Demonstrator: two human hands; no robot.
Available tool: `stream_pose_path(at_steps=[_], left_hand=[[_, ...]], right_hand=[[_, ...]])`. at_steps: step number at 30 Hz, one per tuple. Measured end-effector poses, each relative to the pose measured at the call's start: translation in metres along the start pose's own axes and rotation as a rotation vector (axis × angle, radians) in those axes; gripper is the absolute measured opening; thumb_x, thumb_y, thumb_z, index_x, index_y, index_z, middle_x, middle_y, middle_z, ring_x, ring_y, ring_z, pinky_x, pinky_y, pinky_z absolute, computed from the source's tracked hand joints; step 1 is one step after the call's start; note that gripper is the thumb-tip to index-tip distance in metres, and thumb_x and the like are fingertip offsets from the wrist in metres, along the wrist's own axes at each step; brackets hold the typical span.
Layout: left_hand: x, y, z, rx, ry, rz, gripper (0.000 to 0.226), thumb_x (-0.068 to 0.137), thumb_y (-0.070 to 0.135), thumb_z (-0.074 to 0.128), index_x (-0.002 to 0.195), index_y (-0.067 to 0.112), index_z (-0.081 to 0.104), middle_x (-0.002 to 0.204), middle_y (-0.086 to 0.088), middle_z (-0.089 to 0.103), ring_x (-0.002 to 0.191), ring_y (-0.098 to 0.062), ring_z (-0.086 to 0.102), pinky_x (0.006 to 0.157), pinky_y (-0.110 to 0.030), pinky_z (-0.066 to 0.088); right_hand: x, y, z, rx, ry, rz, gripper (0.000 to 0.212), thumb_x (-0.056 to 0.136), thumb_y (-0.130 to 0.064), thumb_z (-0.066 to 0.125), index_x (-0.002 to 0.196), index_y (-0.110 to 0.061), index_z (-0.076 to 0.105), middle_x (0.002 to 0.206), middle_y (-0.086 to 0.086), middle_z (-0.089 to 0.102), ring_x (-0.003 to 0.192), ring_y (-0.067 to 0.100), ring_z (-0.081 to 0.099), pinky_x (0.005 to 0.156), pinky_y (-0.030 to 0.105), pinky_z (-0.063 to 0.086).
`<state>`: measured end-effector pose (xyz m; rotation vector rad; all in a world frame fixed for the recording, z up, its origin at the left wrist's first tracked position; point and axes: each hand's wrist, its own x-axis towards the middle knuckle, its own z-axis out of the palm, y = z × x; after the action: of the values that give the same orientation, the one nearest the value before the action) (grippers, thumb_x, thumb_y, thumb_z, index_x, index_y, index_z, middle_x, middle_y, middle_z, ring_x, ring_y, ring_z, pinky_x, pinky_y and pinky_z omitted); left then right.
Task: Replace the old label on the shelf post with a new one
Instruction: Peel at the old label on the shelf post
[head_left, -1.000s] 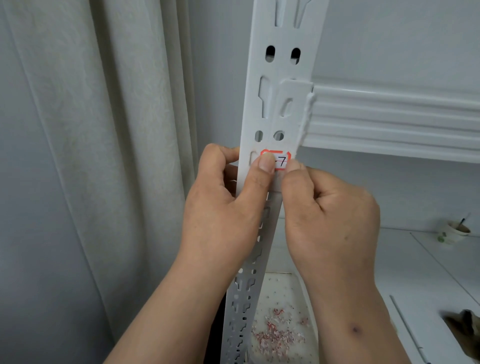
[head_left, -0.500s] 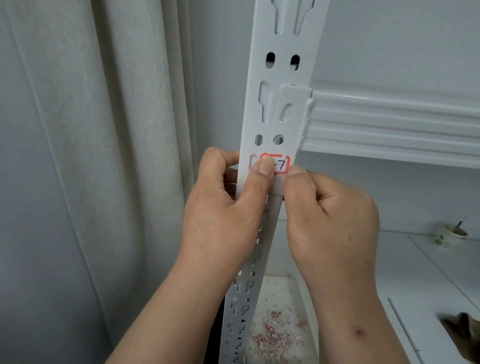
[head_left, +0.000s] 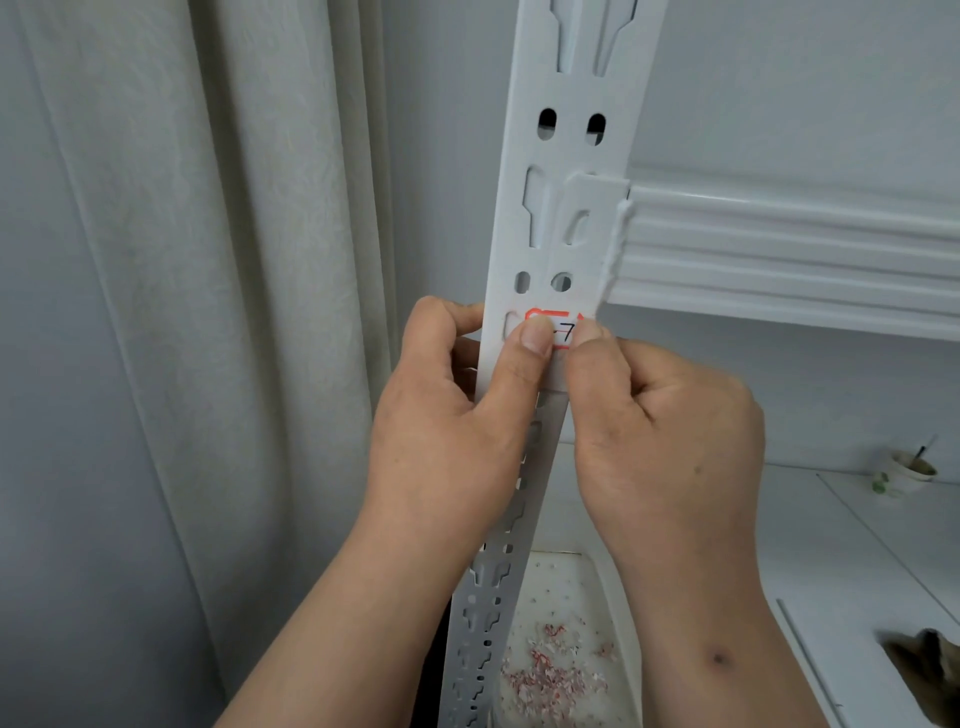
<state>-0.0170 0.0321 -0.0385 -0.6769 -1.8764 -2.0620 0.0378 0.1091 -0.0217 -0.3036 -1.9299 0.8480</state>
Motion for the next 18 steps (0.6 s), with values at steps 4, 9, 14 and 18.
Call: stream_pose_path(at_steps=[4,9,14,18], left_hand=[[-0.0005,0.0003,-0.0001,-0.006,-0.001,-0.004,0.019,0.086,0.047,0.062,0.084,0.029,0.055,0.063,0.019,0.062,0.052,0.002,0.052,0.049,-0.011,0.04],[-0.0004,0.0001,0.0002,0.001,0.003,0.0,0.02,0.086,0.048,0.061,0.086,0.028,0.056,0.063,0.019,0.061,0.052,0.002,0.051,0.05,-0.011,0.04],[-0.0008,-0.0003,0.0004,0.007,0.002,0.003,0.019,0.087,0.047,0.062,0.084,0.03,0.055,0.063,0.02,0.061,0.053,0.003,0.051,0.05,-0.01,0.039],[-0.001,0.0005,-0.0001,0.011,0.005,-0.002,0.021,0.086,0.05,0.06,0.085,0.029,0.055,0.063,0.019,0.06,0.052,0.002,0.051,0.05,-0.012,0.04]], right_hand=[[-0.0021,-0.0007,0.0,0.056,-0.003,0.025,0.048,0.087,-0.035,0.046,0.039,-0.028,0.044,0.036,-0.01,0.041,0.039,0.01,0.039,0.036,0.012,0.025],[0.0004,-0.0015,0.0019,0.028,0.011,0.0,0.051,0.09,-0.041,0.05,0.04,-0.031,0.046,0.037,-0.011,0.043,0.04,0.009,0.041,0.039,0.011,0.027],[-0.0026,0.0043,0.0014,0.031,0.028,0.032,0.052,0.087,-0.032,0.049,0.039,-0.02,0.036,0.036,-0.01,0.04,0.037,0.01,0.038,0.036,0.013,0.025],[-0.0013,-0.0007,0.0018,0.079,0.004,0.034,0.054,0.089,-0.043,0.051,0.038,-0.028,0.043,0.036,-0.009,0.041,0.04,0.011,0.039,0.04,0.014,0.026]])
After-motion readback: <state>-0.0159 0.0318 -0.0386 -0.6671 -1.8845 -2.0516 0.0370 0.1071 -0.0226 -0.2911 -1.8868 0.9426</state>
